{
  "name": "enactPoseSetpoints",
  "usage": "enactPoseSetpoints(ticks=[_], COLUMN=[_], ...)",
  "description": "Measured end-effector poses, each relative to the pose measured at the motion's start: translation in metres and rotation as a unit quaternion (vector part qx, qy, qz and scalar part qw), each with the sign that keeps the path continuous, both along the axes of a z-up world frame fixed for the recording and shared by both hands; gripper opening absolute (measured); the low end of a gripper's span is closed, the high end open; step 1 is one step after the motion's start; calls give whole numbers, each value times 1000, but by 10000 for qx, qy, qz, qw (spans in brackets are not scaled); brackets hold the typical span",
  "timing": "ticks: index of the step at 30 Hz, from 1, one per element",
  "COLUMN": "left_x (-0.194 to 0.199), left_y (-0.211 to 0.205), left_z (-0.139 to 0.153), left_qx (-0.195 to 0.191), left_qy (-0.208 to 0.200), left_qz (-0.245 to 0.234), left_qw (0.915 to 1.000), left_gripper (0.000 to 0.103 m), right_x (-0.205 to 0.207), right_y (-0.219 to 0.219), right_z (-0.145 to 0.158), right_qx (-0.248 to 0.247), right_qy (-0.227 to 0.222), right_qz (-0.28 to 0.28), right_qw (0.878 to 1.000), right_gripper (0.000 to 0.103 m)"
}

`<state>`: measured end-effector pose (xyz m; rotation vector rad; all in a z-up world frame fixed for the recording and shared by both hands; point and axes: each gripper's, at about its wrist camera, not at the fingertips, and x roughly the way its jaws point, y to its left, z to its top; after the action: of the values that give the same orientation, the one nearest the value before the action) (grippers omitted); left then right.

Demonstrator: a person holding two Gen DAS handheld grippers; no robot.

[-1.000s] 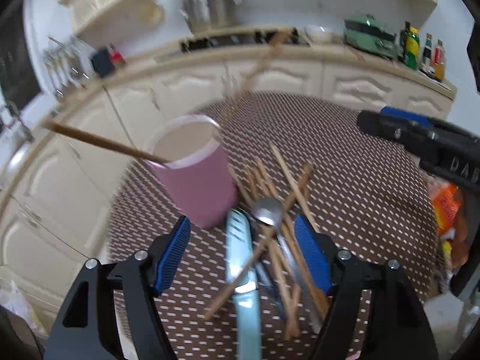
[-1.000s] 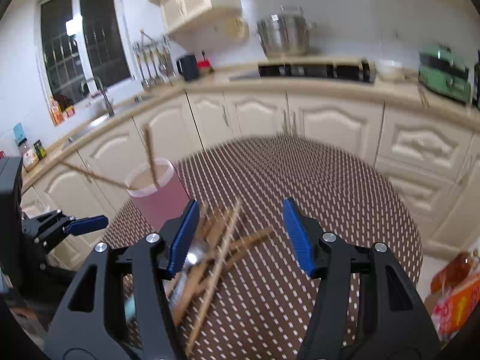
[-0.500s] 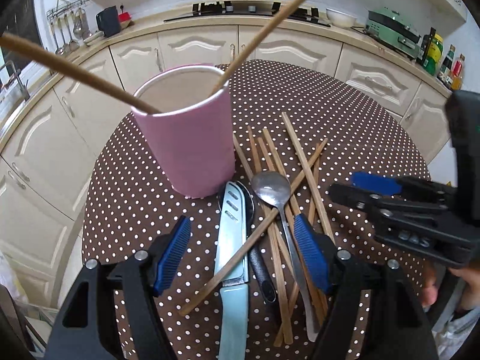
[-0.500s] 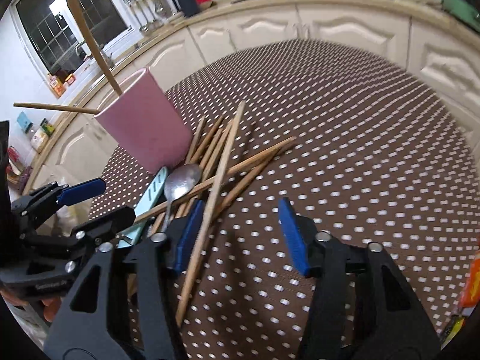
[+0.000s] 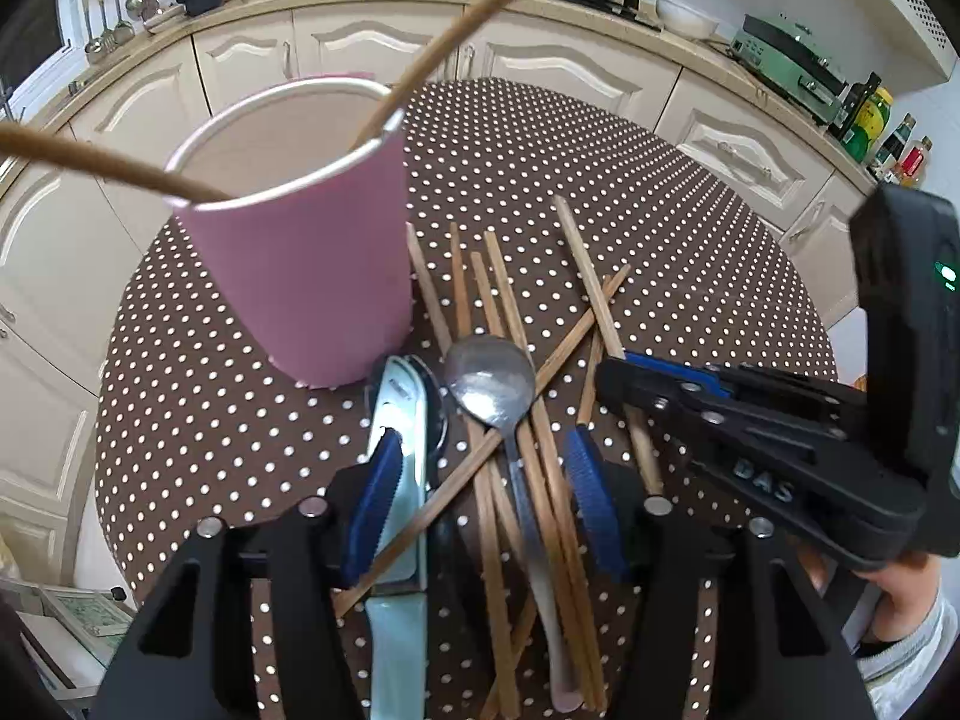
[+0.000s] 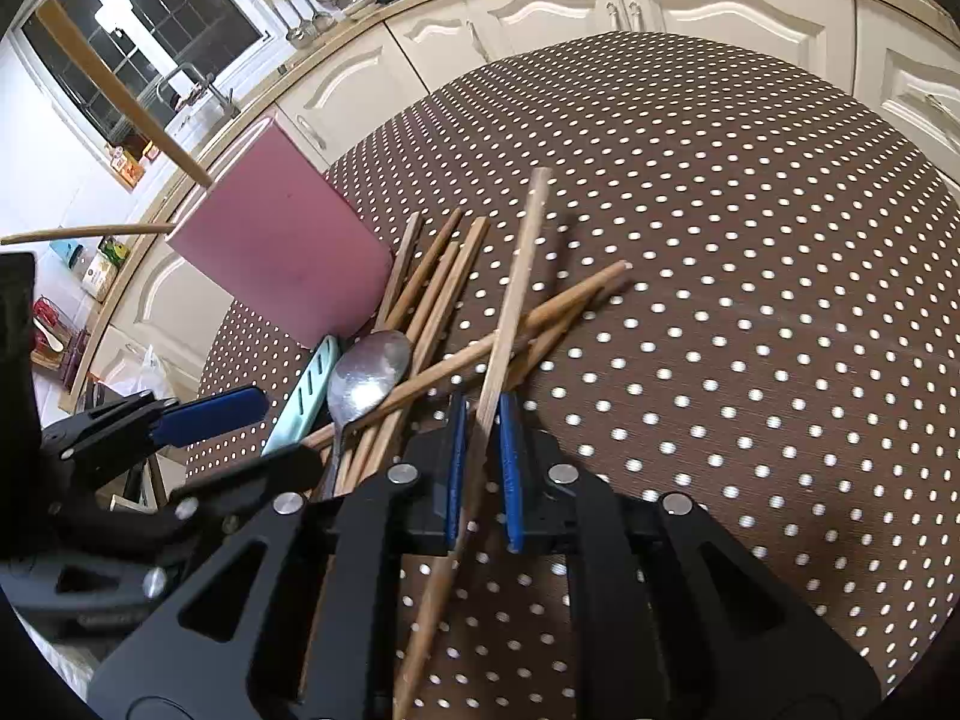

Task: Organize utensils
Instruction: 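Move both grippers back down to the utensil pile, then grasp a chopstick with the right gripper while the left gripper closes on the metal spoon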

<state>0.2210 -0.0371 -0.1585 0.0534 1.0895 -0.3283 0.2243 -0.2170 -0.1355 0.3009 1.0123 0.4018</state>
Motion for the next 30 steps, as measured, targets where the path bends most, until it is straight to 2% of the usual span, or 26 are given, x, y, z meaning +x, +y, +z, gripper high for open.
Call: enactPoseSetpoints(ticks=[6,8,10,13,17,23,30], left_x=[14,17,22,27,28,27,19], left_y=[-13,-15,-19,-17,-12,-10,7], left_z=[-8,-11,-16,-22,-20,-20,-14], left_qx=[179,211,244,103,-45,-70,-315], left_qy=[217,274,375,436,474,450,476], left_qz=[72,81,104,225,314,384,367], left_qw=[9996,9994,9989,9987,9984,9982,9977], left_gripper=[50,40,35,32,19,15,9], right_x=[-5,-6,-12,-14,-20,-23,-31], right_y=[-19,-21,-29,-36,-45,-42,-43], right_z=[-1,-1,-3,-3,0,1,1], right_qx=[209,236,265,302,329,323,309], right_qy=[-3,-22,-30,-44,-70,-47,-56], right_qz=[-62,-67,-59,-49,-31,-44,-66], right_qw=[9998,9997,9996,9995,9994,9995,9995], right_gripper=[7,7,7,7,7,7,7])
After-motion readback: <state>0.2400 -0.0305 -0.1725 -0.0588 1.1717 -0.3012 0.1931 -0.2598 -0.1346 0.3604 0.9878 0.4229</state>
